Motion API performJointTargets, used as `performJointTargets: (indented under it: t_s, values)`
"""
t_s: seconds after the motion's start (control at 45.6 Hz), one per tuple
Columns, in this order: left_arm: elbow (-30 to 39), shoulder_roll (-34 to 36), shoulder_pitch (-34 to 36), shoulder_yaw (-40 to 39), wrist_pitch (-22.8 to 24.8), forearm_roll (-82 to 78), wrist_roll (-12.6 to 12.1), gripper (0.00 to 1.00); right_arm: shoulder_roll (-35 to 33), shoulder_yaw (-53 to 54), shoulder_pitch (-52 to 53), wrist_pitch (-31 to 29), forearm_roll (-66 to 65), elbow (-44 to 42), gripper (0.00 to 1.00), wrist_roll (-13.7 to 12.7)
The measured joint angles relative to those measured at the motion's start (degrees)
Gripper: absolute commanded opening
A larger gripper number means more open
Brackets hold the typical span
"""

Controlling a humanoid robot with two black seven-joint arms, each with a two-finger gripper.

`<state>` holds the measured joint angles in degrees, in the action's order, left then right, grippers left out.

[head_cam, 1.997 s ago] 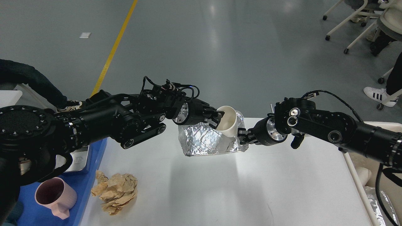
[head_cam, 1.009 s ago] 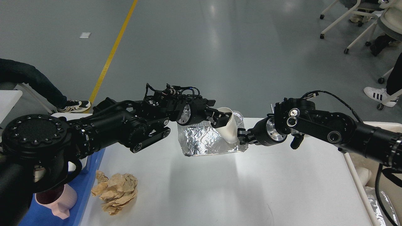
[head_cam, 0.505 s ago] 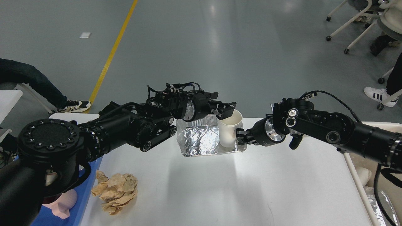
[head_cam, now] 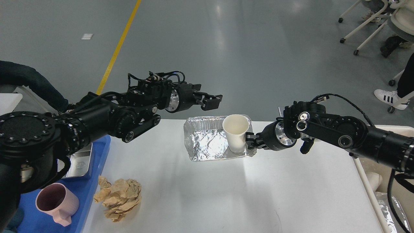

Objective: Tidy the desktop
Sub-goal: 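Withdraw the left gripper and reach down to the crumpled tan paper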

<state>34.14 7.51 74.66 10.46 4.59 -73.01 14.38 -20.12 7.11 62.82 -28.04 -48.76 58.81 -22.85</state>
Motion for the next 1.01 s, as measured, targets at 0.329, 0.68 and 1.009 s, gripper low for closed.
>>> performJointTargets:
  t_s: [0.329,0.68,1.009]
  values:
    - [36.02,34.27,0.83,0.37,0.91,-0.12,-1.16,0.97,-0.23,0.0,-0.12,0.0,-0.05,-0.01,0.0,0.0]
    - [57.09,64.09,-7.51,0.59,1.98,-0.69,-0.58,0.97,0.03,0.0,-0.13,0.0,-0.11,-0.1,0.0,0.0]
    - [61.41,74.56,-16.78,0.31,-3.95,-0.73,-0.08,0.97,0.05,0.08,-0.86,0.06,-0.11,-0.01,0.0,0.0]
